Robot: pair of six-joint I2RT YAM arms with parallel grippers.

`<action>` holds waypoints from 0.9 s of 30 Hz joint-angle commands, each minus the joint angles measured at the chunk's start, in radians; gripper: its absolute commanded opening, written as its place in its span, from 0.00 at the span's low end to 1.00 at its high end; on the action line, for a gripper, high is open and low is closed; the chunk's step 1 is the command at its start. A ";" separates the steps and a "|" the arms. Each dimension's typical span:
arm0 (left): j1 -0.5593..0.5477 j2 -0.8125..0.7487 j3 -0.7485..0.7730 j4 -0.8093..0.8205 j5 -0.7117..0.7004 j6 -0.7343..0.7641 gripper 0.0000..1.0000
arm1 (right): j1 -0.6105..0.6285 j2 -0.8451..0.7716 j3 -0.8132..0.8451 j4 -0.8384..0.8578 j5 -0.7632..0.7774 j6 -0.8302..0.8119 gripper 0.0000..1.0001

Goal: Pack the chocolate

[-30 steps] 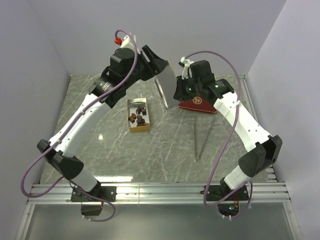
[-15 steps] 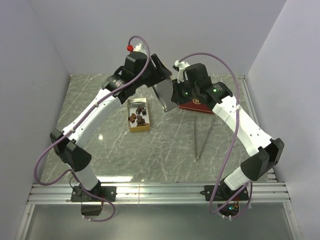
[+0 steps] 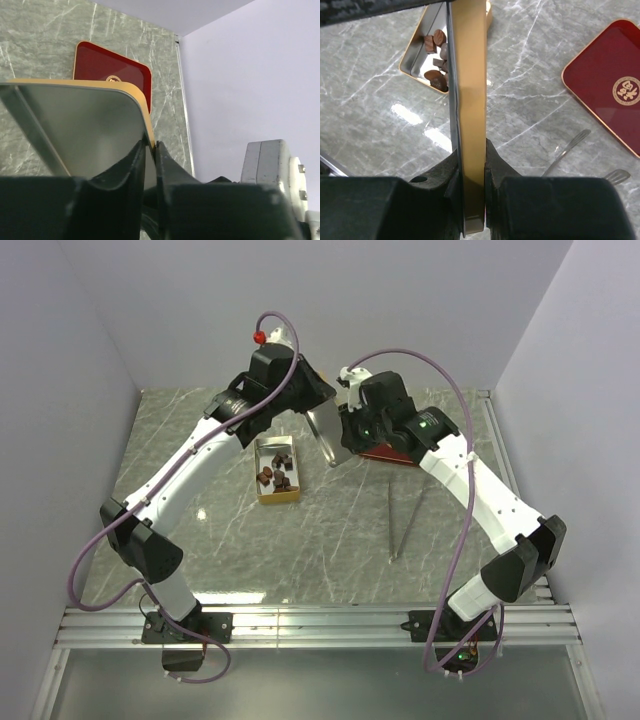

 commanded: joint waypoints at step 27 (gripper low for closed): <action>0.143 -0.202 -0.274 0.247 0.011 -0.024 0.00 | 0.030 -0.102 0.001 -0.034 -0.007 0.052 0.67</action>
